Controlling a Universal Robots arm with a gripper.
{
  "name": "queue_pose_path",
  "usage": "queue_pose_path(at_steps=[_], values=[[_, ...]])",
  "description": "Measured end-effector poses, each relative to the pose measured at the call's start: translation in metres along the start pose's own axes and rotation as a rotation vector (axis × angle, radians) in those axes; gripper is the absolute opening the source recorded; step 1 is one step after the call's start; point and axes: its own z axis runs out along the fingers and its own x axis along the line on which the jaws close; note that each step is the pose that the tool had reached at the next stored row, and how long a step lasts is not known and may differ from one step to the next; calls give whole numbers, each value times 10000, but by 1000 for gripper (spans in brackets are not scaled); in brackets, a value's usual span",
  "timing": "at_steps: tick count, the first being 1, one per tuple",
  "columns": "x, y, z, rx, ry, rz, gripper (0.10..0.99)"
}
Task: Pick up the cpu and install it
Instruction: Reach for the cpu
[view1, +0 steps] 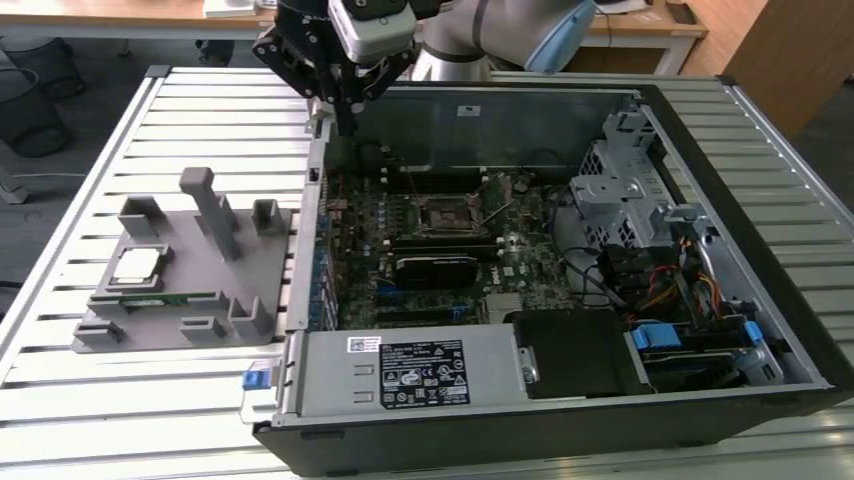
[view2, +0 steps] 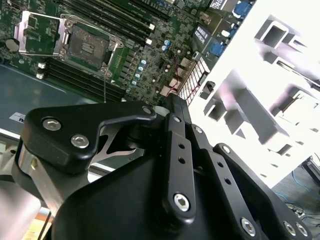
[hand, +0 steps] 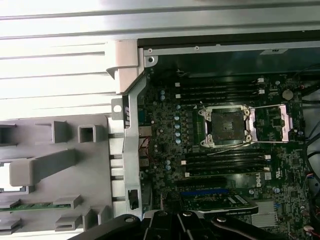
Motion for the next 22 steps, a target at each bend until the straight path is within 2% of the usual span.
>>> queue_pose_path(at_steps=[22], values=[[244, -19, 11, 0, 4, 1, 106]])
